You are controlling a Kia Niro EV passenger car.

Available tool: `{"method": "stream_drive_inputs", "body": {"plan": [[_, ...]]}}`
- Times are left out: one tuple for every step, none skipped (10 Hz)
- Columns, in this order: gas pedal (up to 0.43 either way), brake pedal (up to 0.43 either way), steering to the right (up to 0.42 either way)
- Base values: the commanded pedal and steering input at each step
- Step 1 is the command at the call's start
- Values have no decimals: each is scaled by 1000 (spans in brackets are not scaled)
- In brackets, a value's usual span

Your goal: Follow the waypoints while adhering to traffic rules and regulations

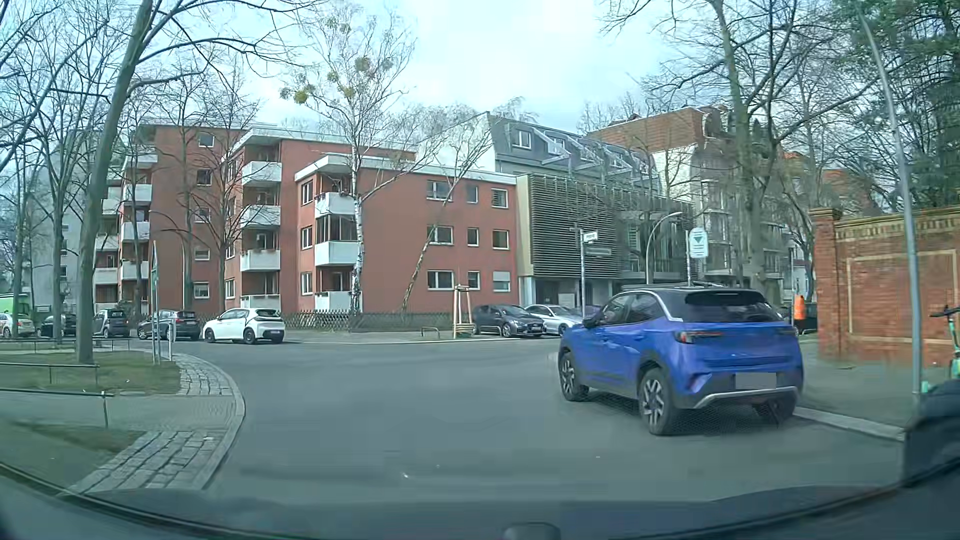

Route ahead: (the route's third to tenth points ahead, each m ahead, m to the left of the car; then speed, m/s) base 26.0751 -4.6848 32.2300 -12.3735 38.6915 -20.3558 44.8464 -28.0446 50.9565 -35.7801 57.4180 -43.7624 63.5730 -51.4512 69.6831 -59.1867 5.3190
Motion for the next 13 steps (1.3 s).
{"method": "stream_drive_inputs", "body": {"plan": [[0, 0, -135], [0, 0, -135], [0, 0, -133], [0, 12, -129], [0, 24, -123], [0, 73, -116], [0, 104, -106], [0, 122, -95], [0, 128, -85], [0, 146, -73], [0, 165, -67], [0, 177, -62], [0, 183, -51]]}}
